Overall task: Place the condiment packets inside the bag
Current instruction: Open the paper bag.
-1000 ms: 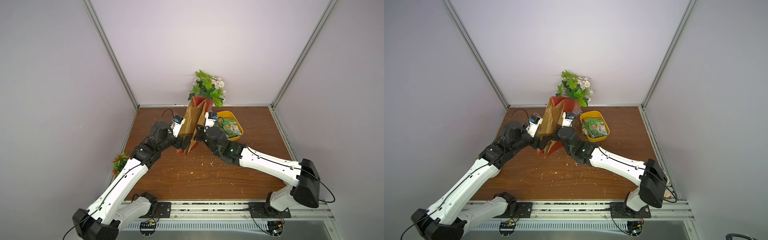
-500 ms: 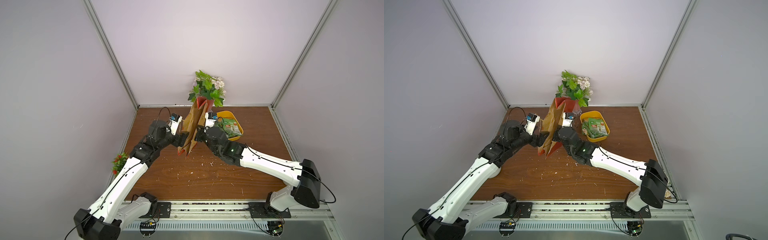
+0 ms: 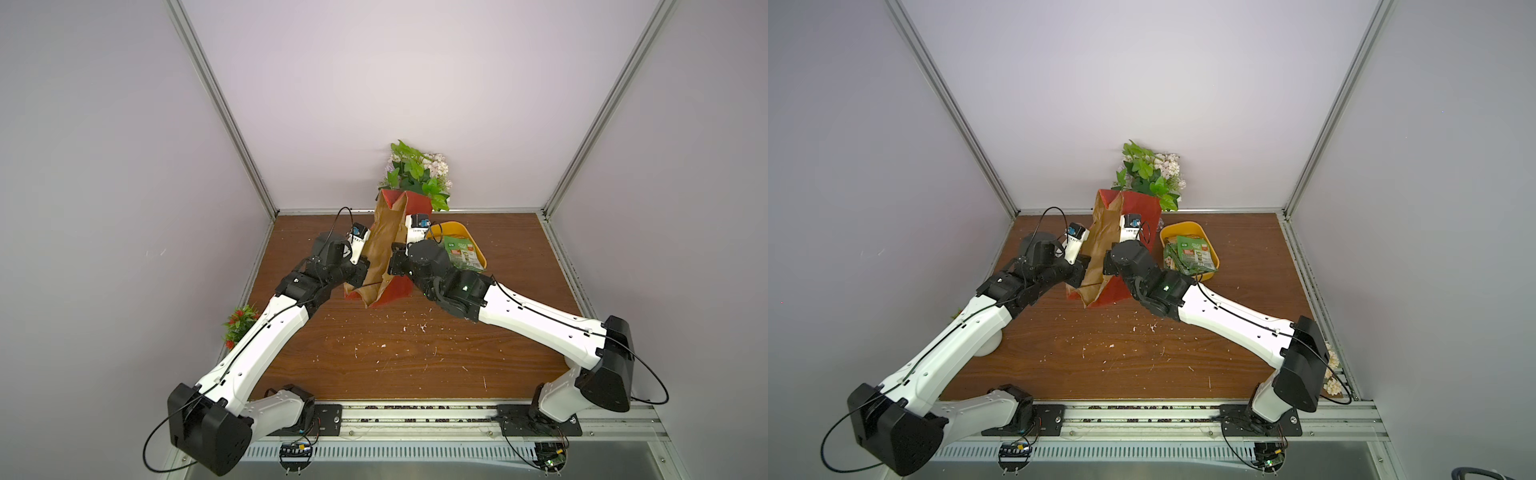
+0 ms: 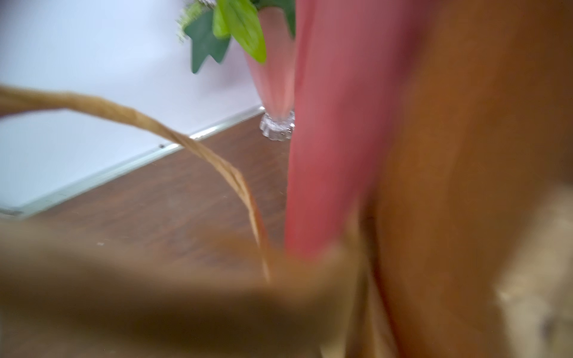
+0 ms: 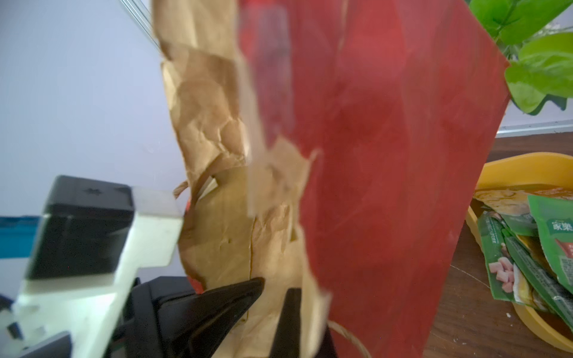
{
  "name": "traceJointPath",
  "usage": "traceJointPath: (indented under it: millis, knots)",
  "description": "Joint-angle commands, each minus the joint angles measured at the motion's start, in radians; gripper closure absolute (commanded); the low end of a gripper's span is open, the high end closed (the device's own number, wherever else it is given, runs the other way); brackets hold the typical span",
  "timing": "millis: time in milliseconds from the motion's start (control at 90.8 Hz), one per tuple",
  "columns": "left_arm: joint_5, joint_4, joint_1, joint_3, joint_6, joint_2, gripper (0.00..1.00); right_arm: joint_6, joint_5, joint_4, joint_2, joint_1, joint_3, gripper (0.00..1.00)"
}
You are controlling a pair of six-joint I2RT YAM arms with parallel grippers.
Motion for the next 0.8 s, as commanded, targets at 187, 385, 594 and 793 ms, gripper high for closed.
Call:
traceJointPath:
  millis: [187,385,594,793]
  knots:
    - [-0.223,-0.081,0.007,0.083,0.122,0.027,1.00,-0.058,-0.110,-0.413,0.104,-0.087,0.242,1.00]
    - [-0.348,-0.099,0.007,0.051,0.209,-0.015,1.00,-0.094,-0.163,-0.540,0.129,-0.125,0.294,1.00]
    - [-0.432,-0.100,0.009,0.000,0.274,-0.070,1.00,-0.138,-0.198,-0.636,0.121,-0.135,0.332,1.00]
    - [-0.439,-0.123,0.010,-0.021,0.283,-0.094,0.99,-0.186,-0.237,-0.727,0.106,-0.136,0.351,1.00]
